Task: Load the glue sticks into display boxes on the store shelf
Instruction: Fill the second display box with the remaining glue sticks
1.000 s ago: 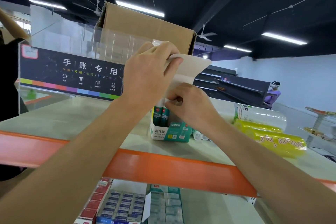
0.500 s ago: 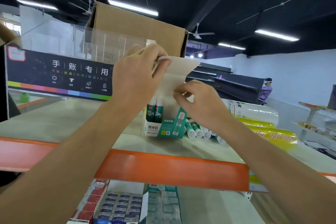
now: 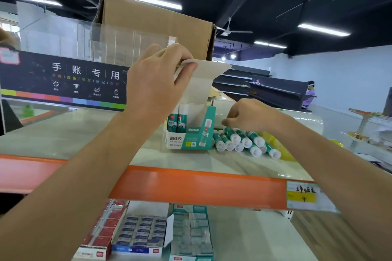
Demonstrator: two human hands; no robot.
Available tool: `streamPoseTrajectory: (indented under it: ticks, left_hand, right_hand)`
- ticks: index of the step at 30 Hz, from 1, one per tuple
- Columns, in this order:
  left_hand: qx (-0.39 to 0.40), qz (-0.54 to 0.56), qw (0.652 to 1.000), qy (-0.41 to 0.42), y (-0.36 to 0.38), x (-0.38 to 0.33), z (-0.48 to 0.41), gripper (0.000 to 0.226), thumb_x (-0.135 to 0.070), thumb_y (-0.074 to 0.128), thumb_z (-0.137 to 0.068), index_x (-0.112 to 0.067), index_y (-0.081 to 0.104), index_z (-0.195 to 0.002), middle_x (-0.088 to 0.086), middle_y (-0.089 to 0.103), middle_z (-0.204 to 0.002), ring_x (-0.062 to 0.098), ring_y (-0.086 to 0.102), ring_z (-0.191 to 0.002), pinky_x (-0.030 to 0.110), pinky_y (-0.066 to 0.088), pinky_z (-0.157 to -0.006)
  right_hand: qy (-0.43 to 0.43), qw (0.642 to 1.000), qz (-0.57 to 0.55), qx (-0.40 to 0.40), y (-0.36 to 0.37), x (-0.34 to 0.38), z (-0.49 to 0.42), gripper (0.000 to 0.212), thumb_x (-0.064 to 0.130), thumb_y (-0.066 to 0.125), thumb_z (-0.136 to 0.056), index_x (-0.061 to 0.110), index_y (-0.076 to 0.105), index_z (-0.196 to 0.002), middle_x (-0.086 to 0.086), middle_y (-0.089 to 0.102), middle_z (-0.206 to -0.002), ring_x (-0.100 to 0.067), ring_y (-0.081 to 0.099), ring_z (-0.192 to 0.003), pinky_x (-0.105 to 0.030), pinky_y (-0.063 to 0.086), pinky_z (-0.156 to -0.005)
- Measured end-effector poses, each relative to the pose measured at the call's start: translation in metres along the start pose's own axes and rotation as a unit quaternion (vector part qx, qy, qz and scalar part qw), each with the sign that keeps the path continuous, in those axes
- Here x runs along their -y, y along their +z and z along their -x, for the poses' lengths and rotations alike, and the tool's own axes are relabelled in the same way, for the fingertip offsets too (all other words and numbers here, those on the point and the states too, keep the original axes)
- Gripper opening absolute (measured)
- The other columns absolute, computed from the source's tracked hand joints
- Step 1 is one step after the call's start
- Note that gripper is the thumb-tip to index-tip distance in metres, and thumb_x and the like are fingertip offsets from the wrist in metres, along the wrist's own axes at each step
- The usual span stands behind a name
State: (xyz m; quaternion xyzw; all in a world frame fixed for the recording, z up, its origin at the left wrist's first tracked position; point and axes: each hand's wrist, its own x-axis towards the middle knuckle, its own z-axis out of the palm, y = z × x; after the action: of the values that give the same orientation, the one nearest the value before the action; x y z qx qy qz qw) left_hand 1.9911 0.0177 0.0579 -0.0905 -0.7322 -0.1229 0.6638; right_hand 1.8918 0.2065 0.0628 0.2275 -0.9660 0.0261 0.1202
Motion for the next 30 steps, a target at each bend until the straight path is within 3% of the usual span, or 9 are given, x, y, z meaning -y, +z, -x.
streamPoseTrajectory:
  ticks: [3,8,13,17,20,21,23,26,30]
  left_hand:
    - [0.0,-0.004,1.0,0.002,0.0,0.0,0.0,0.02,-0.035,0.053,-0.094,-0.017,0.061,-0.09,-0.016,0.047,-0.073,0.008,0.043,-0.074,0.023,0.027,-0.06]
    - [0.003,-0.004,1.0,0.002,-0.001,0.001,0.0,0.019,-0.034,0.053,-0.094,-0.018,0.061,-0.089,-0.016,0.049,-0.074,0.009,0.045,-0.073,0.023,0.029,-0.06]
    - [0.002,0.005,1.0,0.003,-0.001,0.001,0.0,0.018,-0.033,0.054,-0.093,-0.017,0.061,-0.088,-0.016,0.05,-0.073,0.013,0.049,-0.073,0.026,0.032,-0.059]
    - [0.005,0.0,1.0,0.001,0.0,0.001,0.0,0.017,-0.033,0.055,-0.093,-0.018,0.061,-0.089,-0.016,0.051,-0.073,0.012,0.049,-0.073,0.025,0.032,-0.06]
    - [0.005,-0.002,1.0,-0.004,0.0,0.001,0.0,0.016,-0.033,0.055,-0.093,-0.019,0.061,-0.089,-0.017,0.049,-0.072,0.011,0.047,-0.073,0.025,0.03,-0.06]
    - [0.003,-0.002,1.0,-0.006,-0.001,0.001,-0.001,0.016,-0.033,0.055,-0.093,-0.019,0.061,-0.088,-0.017,0.048,-0.072,0.01,0.047,-0.073,0.025,0.029,-0.06]
    - [0.003,0.002,1.0,-0.01,-0.001,0.0,-0.001,0.016,-0.033,0.055,-0.093,-0.019,0.061,-0.087,-0.017,0.048,-0.072,0.011,0.047,-0.073,0.025,0.03,-0.06]
    - [0.001,0.002,1.0,-0.006,-0.001,0.0,-0.001,0.016,-0.032,0.056,-0.092,-0.018,0.061,-0.087,-0.019,0.046,-0.072,0.011,0.047,-0.072,0.025,0.031,-0.059]
    - [0.003,0.003,1.0,-0.009,0.0,0.001,-0.001,0.017,-0.033,0.055,-0.092,-0.018,0.061,-0.087,-0.019,0.046,-0.073,0.013,0.049,-0.073,0.025,0.033,-0.059]
  right_hand:
    - [0.014,0.999,0.024,0.032,0.004,0.003,-0.003,0.04,0.046,0.056,-0.089,0.01,0.069,-0.099,-0.006,0.068,-0.09,-0.017,0.059,-0.077,-0.022,0.041,-0.056]
    - [0.038,0.997,0.027,0.065,0.006,0.009,-0.007,0.042,0.049,0.055,-0.09,0.012,0.064,-0.108,-0.007,0.065,-0.102,-0.022,0.061,-0.096,-0.028,0.045,-0.075]
    - [0.049,0.998,-0.012,0.042,0.008,0.01,-0.01,0.035,0.043,0.062,-0.086,0.008,0.066,-0.089,-0.006,0.065,-0.086,-0.019,0.062,-0.08,-0.025,0.045,-0.062]
    - [0.056,0.995,-0.084,-0.016,-0.001,0.011,-0.005,0.032,0.034,0.063,-0.085,0.013,0.053,-0.062,0.0,0.046,-0.059,-0.012,0.042,-0.051,-0.021,0.032,-0.046]
    - [0.059,0.987,-0.139,-0.055,-0.011,0.009,-0.002,0.035,0.035,0.062,-0.083,0.001,0.067,-0.074,-0.004,0.049,-0.062,-0.017,0.043,-0.056,-0.025,0.033,-0.053]
    - [0.061,0.982,-0.169,-0.066,-0.014,0.008,0.0,0.04,0.036,0.061,-0.082,-0.003,0.07,-0.083,-0.009,0.053,-0.066,-0.018,0.045,-0.061,-0.027,0.034,-0.057]
    - [0.05,0.969,-0.223,-0.093,-0.021,0.006,0.006,0.037,0.037,0.059,-0.084,0.003,0.072,-0.082,-0.013,0.066,-0.073,-0.017,0.051,-0.064,-0.028,0.039,-0.061]
    - [0.009,0.941,-0.304,-0.152,-0.032,0.012,0.023,0.023,0.035,0.058,-0.087,0.015,0.068,-0.079,0.003,0.066,-0.07,-0.008,0.053,-0.061,-0.022,0.04,-0.056]
    - [-0.032,0.89,-0.406,-0.208,-0.028,0.029,0.037,0.017,0.035,0.061,-0.088,0.019,0.068,-0.086,0.007,0.068,-0.07,-0.004,0.056,-0.062,-0.024,0.046,-0.062]
